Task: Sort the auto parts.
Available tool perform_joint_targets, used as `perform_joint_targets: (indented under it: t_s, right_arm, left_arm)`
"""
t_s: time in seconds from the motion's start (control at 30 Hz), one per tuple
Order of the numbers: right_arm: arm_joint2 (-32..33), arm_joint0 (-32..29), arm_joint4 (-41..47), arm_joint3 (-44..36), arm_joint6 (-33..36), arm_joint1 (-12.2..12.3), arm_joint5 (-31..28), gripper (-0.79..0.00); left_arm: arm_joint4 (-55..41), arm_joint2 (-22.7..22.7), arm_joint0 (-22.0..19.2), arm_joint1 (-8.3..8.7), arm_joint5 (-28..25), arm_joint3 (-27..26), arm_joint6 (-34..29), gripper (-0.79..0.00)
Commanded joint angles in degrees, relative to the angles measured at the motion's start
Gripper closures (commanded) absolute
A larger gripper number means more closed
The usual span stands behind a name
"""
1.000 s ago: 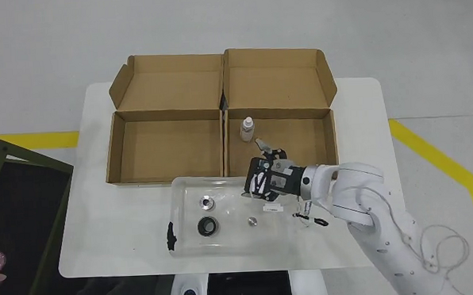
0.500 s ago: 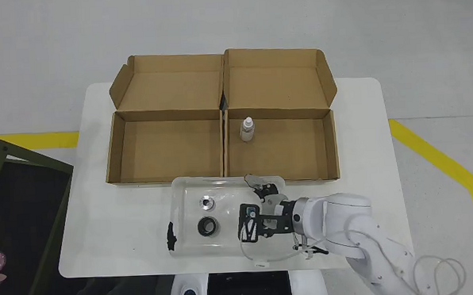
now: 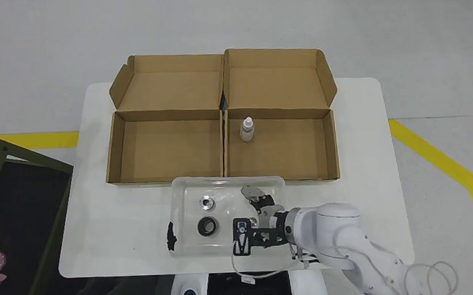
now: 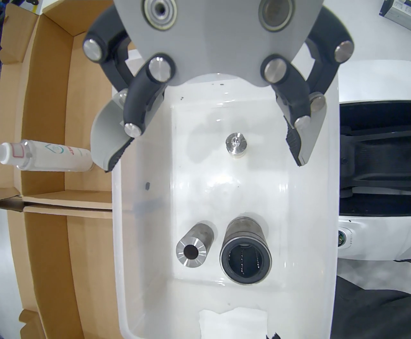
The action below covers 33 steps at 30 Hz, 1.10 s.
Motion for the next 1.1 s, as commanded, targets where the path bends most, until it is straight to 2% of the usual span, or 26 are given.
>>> perform_joint_targets:
  t_s: [0.0, 0.5, 0.53, 0.6, 0.67, 0.73, 0.77, 0.83, 1.03, 1.07]
  right_arm:
    - [-0.7, 0.2, -0.3, 0.6, 0.5, -0.1, 0.3, -0.785]
    - [-2.8, 2.3, -0.8, 5.6, 3.8, -0.2, 2.6, -0.785]
    - [-2.9, 2.3, -0.7, 5.8, 3.9, -0.2, 2.5, -0.745]
    - [-3.1, 2.4, -0.8, 6.3, 4.4, -0.2, 2.3, -0.714]
    - [-3.4, 2.5, -0.8, 6.8, 4.7, -0.2, 2.2, -0.597]
    - [-3.8, 2.7, -1.4, 7.2, 5.0, -0.2, 2.3, -0.563]
    - [-4.0, 2.7, -1.5, 7.3, 4.9, -0.2, 2.3, -0.474]
    - [-4.3, 2.8, -1.6, 7.7, 4.8, -0.2, 2.3, -0.4]
    - [-4.9, 3.2, -1.9, 7.8, 5.3, -0.2, 1.7, -0.308]
    - [-5.0, 3.3, -1.8, 7.8, 5.4, -0.1, 1.6, -0.243]
  left_arm:
    - [0.0, 0.0, 0.0, 0.0, 0.0, 0.0, 0.0, -0.785]
    - [0.0, 0.0, 0.0, 0.0, 0.0, 0.0, 0.0, -0.785]
    - [0.0, 0.0, 0.0, 0.0, 0.0, 0.0, 0.0, -0.785]
    - [0.0, 0.0, 0.0, 0.0, 0.0, 0.0, 0.0, -0.785]
    - [0.0, 0.0, 0.0, 0.0, 0.0, 0.0, 0.0, -0.785]
    - [0.0, 0.0, 0.0, 0.0, 0.0, 0.0, 0.0, -0.785]
    - [0.0, 0.0, 0.0, 0.0, 0.0, 0.0, 0.0, -0.785]
    - [0.0, 0.0, 0.0, 0.0, 0.0, 0.0, 0.0, -0.785]
    - [0.0, 0.0, 0.0, 0.0, 0.0, 0.0, 0.0, -0.785]
    - [0.0, 0.0, 0.0, 0.0, 0.0, 0.0, 0.0, -0.785]
